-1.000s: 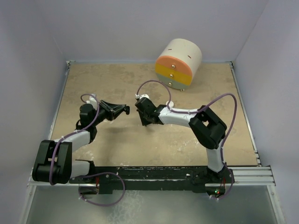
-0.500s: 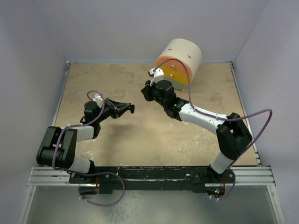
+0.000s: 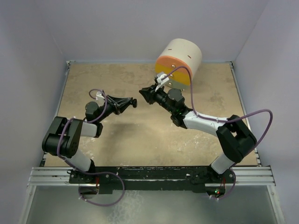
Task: Insert the wireless bluetooth earbuds into the charging case
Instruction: Place the earbud in the charging case.
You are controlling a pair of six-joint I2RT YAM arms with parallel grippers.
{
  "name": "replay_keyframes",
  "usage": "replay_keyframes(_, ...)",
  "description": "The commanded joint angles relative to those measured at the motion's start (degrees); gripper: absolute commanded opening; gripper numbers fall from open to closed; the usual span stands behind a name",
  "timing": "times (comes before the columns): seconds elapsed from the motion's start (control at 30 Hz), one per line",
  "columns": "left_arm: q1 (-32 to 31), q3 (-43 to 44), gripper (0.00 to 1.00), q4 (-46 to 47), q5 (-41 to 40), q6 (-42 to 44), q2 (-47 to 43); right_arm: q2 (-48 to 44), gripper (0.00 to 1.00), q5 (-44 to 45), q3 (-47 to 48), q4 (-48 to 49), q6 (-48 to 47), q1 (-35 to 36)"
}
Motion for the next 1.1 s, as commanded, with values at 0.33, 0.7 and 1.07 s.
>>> replay_keyframes(0.33,-1.6,2.7,0.0,8.3,0.8,-3.2,2.2,1.7,0.0,-6.9,0.0,11.0,-1.6,-0.2)
replay_keyframes(0.7,-1.9,3.0,0.0,8.1,0.8,-4.6,2.5,3.9,0.0,-7.8,0.7,9.8,-2.8,-0.2)
replay_keyframes(1.07,-1.9,3.5,0.0,8.5,1.1,-4.9,3.0,4.6,0.0,-9.7,0.7,9.4,-2.8,-0.2)
